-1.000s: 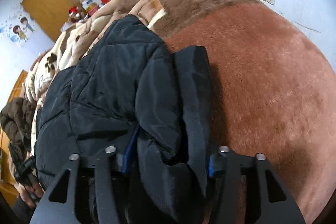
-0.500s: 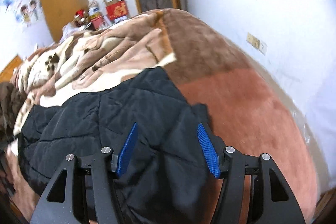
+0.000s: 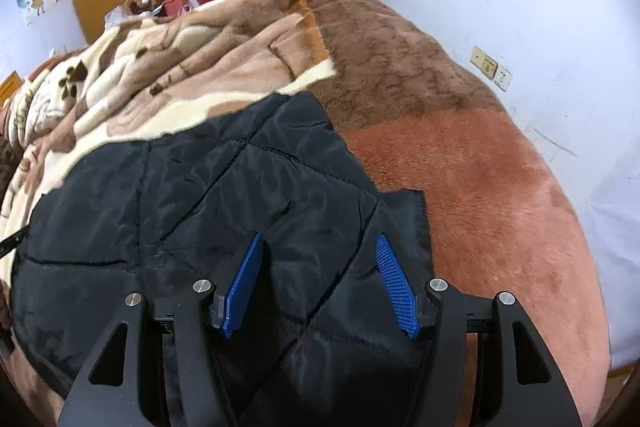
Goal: Fold large clothes
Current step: 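Lay the folded bundle down with both tools and smooth it flat, then open both tools and pull them back from the folded jacket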
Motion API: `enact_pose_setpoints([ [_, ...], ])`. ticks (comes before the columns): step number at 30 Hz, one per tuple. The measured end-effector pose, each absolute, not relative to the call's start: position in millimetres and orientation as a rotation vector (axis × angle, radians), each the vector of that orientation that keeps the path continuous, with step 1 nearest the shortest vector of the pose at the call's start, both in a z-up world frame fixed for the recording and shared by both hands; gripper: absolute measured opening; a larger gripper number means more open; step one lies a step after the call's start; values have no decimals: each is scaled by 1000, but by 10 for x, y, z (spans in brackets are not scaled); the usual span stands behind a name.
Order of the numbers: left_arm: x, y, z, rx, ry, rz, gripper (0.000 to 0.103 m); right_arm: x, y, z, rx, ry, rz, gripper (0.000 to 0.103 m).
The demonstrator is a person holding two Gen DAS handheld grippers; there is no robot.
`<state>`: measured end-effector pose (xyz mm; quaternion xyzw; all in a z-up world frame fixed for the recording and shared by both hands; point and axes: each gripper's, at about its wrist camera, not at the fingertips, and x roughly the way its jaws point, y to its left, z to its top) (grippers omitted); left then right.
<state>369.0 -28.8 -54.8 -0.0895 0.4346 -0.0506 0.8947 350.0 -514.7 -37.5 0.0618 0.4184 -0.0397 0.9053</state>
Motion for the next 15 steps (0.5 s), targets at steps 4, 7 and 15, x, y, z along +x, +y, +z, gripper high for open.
enact_pose_setpoints([
  [4, 3278, -211, -233, -185, 843, -111, 51, 3081, -5009, -131, 182, 807, -61, 59],
  [7, 2874, -239, -3, -176, 802, -125, 54, 2717, -4821, 7, 193, 780, -40, 59],
  [15, 1778, -567, 305, -100, 772, -192, 69, 1754, -4237, 243, 158, 765, -5, 60],
])
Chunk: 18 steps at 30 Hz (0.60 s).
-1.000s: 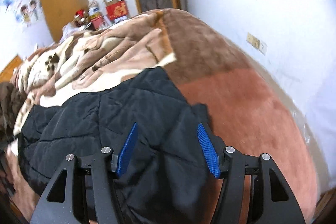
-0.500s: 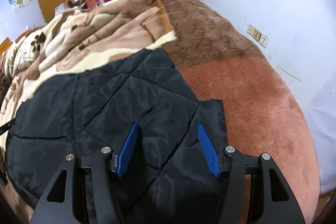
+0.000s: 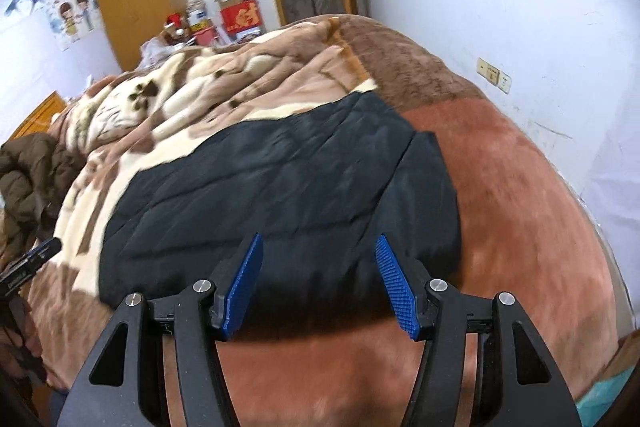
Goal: Fold large clothes
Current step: 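Open both tools and pull them back from the folded jacket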
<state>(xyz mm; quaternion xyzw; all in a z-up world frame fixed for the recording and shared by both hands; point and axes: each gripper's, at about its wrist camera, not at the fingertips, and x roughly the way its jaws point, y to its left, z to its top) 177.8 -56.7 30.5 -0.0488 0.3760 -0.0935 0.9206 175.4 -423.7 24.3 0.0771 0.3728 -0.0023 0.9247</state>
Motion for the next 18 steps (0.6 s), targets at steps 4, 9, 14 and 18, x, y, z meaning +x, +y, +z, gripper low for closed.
enact_pose_setpoints([
  [4, 1331, -673, 320, -80, 796, -214, 71, 1378, -3993, 289, 104, 767, -6, 60],
  [9, 931, -751, 286, -45, 823, -207, 72, 969, -3756, 302, 52, 776, -10, 60],
  [14, 653, -825, 257, -38, 844, -214, 72, 707, -3610, 291, 42, 787, -9, 60],
  [18, 519, -846, 244, -55, 857, -241, 72, 536, -3505, 286, 10, 791, 9, 60],
])
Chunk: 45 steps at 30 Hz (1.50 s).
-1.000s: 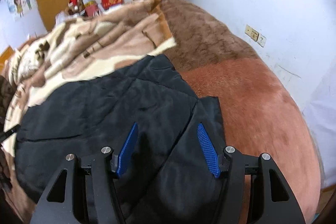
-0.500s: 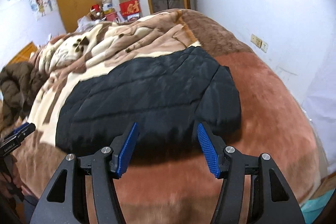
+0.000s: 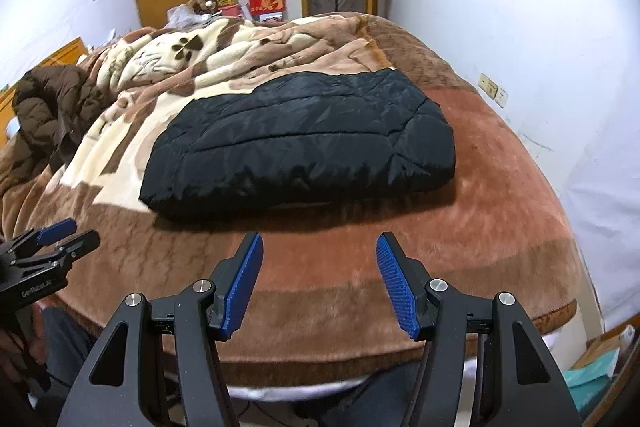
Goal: Fold large clothes
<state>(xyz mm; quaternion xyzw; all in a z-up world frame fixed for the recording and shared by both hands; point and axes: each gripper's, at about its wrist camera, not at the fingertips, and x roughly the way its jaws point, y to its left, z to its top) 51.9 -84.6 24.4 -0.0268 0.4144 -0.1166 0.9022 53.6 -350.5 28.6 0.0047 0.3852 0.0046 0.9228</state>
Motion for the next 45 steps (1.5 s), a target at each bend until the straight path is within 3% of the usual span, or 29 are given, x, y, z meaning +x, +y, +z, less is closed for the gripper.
enact_pose_setpoints([
  [45, 401, -1007, 255, -37, 872, -245, 72, 455, -3440, 167, -10, 811, 28, 60],
])
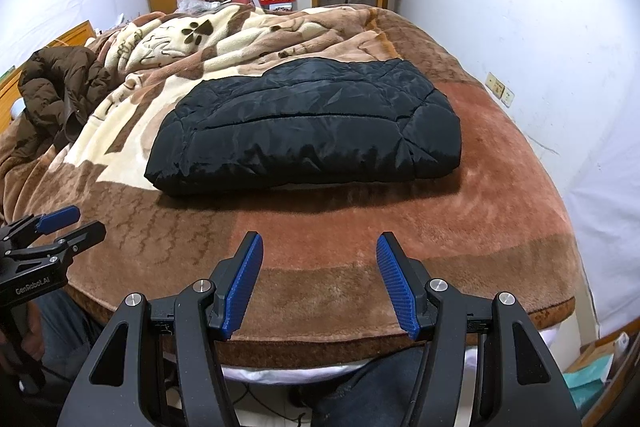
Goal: Fold large clothes
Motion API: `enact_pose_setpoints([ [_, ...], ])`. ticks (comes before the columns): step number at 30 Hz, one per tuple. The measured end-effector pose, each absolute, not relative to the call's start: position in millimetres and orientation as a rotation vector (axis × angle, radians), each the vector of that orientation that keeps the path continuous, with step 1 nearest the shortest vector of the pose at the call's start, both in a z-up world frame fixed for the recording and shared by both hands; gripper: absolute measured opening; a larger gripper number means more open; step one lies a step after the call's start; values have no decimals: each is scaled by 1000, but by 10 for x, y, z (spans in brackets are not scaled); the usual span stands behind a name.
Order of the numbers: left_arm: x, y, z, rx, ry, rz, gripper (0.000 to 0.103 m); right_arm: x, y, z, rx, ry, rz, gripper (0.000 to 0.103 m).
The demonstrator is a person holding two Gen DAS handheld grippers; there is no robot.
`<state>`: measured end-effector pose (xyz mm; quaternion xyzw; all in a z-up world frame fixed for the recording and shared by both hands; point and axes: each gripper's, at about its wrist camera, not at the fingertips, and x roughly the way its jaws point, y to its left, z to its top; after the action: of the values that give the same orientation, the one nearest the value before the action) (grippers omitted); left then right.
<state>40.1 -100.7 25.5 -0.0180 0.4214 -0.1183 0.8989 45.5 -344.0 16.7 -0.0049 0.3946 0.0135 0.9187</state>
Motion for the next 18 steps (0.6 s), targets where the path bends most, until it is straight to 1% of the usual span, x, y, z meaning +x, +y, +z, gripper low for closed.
enact_pose_setpoints([
  [18, 389, -1029, 246, -41, 881, -259, 72, 443, -3469, 154, -9, 816, 25, 60],
])
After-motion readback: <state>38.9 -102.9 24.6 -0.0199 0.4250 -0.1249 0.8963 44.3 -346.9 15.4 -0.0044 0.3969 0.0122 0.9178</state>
